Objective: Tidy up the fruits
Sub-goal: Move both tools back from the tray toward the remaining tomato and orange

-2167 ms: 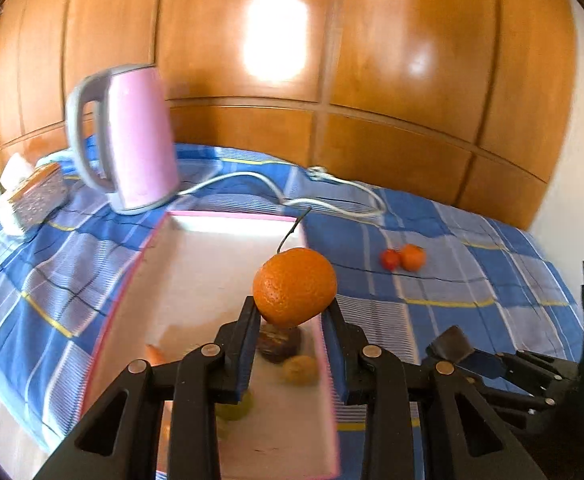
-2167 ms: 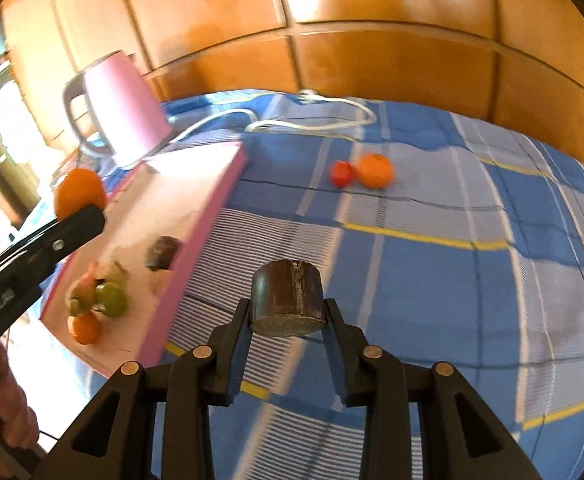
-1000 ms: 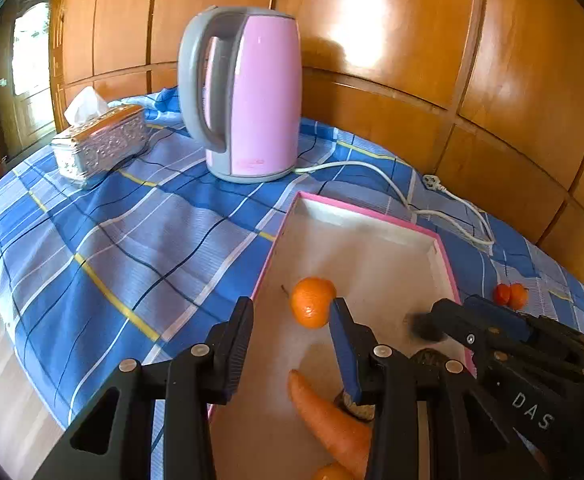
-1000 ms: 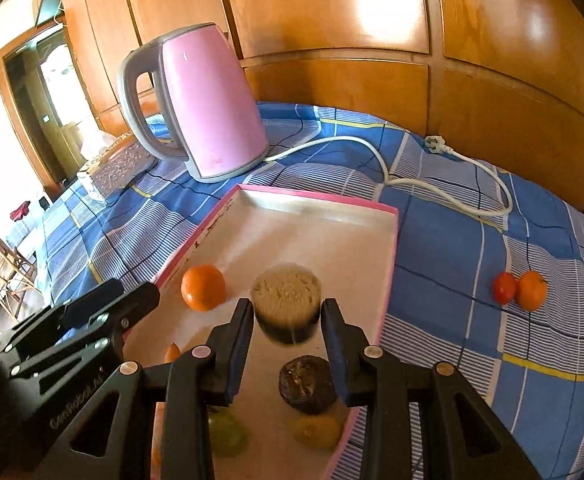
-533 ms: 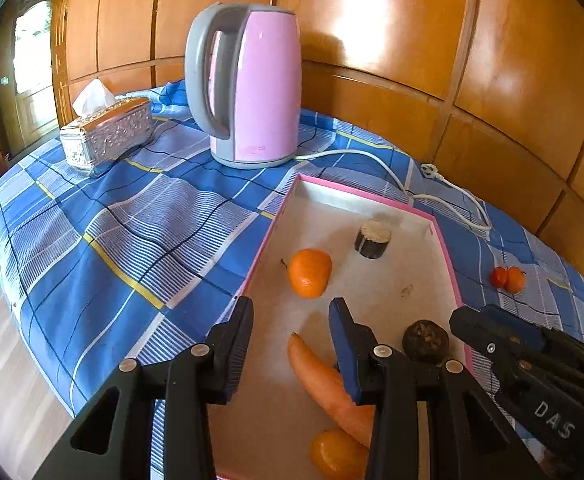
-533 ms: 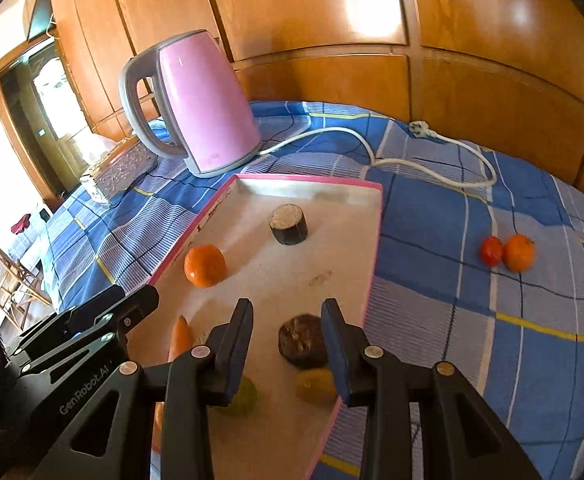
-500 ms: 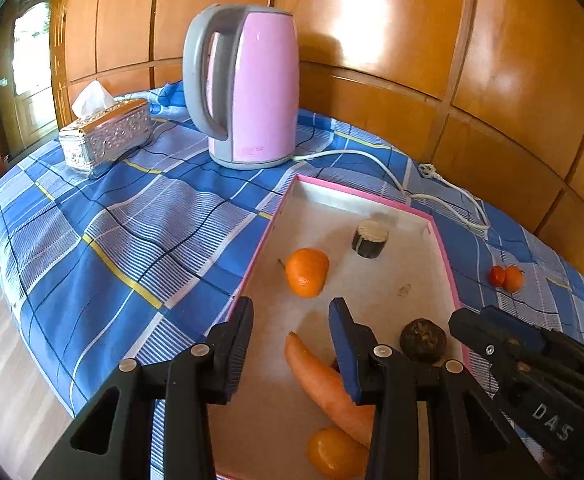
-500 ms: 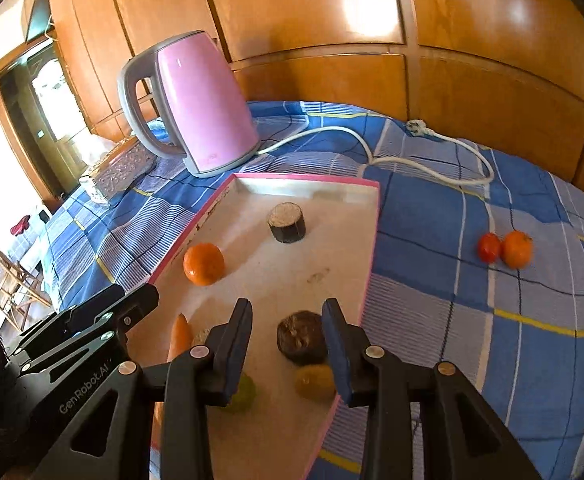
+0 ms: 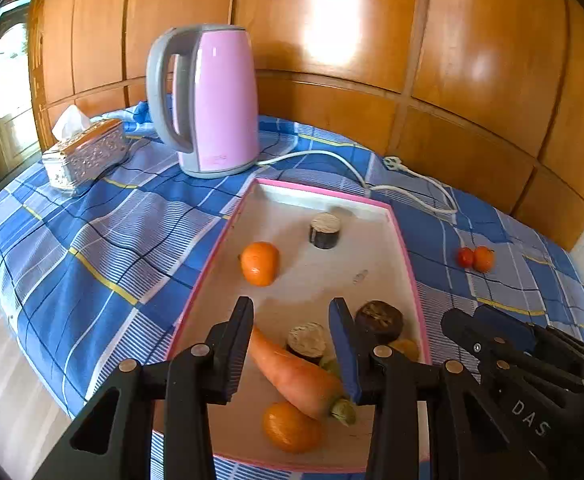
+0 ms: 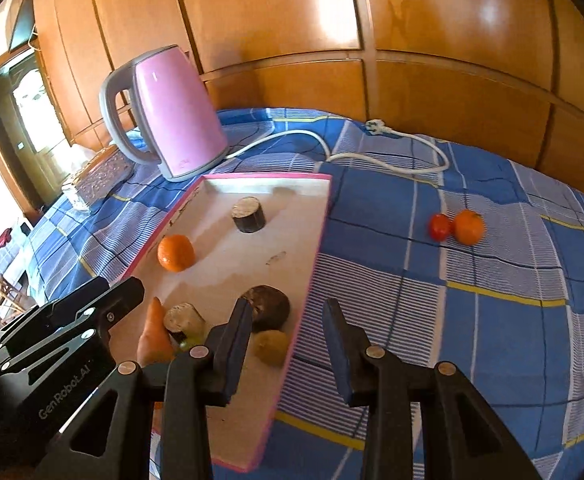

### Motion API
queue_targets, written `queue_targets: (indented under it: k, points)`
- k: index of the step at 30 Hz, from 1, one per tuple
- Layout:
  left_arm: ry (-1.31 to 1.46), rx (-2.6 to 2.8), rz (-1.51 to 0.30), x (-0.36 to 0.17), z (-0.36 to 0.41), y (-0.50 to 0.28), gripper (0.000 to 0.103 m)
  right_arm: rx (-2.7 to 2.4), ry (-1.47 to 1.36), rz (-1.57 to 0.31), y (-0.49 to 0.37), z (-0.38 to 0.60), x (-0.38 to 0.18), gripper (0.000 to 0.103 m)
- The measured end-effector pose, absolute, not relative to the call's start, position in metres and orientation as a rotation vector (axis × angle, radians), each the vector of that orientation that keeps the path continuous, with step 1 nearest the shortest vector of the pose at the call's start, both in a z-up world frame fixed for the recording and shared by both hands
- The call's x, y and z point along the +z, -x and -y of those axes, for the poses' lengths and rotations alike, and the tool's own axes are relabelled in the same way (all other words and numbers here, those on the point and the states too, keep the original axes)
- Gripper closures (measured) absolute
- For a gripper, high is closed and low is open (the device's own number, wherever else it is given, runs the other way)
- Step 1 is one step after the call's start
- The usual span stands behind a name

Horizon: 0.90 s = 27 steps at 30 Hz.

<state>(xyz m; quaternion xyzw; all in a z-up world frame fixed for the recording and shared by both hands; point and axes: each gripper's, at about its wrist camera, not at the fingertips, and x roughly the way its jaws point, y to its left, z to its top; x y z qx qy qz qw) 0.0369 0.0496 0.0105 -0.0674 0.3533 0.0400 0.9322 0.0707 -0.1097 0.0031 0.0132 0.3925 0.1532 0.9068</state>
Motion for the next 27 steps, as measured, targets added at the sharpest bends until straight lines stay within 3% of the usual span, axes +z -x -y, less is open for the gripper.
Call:
queue_targets:
  k: [27]
  points:
    - [-0.007, -0.058, -0.725, 0.013, 0.021, -0.031, 0.063, 0.165, -0.127, -0.799, -0.064, 0.18, 0.0, 0.066]
